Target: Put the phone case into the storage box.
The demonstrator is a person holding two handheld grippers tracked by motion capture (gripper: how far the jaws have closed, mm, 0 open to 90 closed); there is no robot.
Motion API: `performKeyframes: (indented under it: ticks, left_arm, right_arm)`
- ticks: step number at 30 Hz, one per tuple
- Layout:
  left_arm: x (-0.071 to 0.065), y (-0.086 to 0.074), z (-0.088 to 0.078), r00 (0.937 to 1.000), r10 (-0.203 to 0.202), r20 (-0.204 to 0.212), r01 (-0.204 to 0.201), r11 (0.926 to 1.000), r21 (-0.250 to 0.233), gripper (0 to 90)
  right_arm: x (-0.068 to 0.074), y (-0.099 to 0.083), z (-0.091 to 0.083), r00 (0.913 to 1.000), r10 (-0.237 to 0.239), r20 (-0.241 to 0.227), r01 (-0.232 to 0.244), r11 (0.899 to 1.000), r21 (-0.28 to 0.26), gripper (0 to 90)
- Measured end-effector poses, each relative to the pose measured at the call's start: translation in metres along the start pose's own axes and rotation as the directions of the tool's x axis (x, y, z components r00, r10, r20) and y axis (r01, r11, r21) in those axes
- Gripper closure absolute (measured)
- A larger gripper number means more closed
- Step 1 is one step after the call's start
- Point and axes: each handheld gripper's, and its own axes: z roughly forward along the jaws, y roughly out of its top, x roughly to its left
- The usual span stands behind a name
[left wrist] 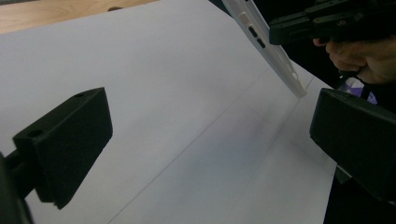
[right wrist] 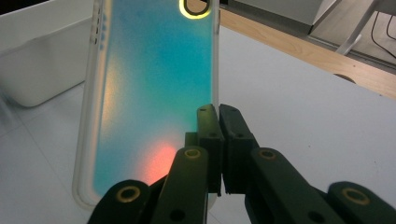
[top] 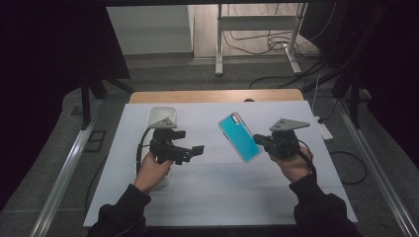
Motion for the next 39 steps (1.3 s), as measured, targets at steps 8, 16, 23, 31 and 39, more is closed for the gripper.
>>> performKeyframes:
  ticks: [8, 16, 23, 31, 39]
  left_arm:
    - [-0.004, 0.009, 0.014, 0.9995, -0.006, 0.031, 0.006, 1.0000, -0.002, 0.0]
    - [-0.006, 0.015, 0.024, 0.9985, -0.019, 0.052, 0.020, 0.9998, -0.006, 0.0]
    - [-0.006, 0.016, 0.027, 0.9965, -0.041, 0.073, 0.042, 0.9991, -0.012, 0.0]
    - [-0.005, 0.016, 0.031, 0.9938, -0.063, 0.091, 0.064, 0.9979, -0.007, 0.2]
    - [-0.003, 0.015, 0.034, 0.9923, -0.077, 0.097, 0.077, 0.9970, 0.003, 0.2]
  right_arm:
    - [0.007, 0.002, 0.002, 0.9998, -0.016, -0.010, 0.016, 1.000, -0.003, 88.3]
    - [0.015, 0.003, 0.004, 0.9992, -0.032, -0.025, 0.032, 0.999, -0.006, 88.2]
    - [0.024, 0.005, 0.007, 0.9979, -0.051, -0.039, 0.051, 0.999, -0.007, 88.3]
    - [0.036, 0.007, 0.009, 0.9951, -0.076, -0.063, 0.075, 0.997, -0.014, 88.2]
    - [0.046, 0.008, 0.011, 0.9919, -0.093, -0.087, 0.092, 0.996, -0.017, 88.2]
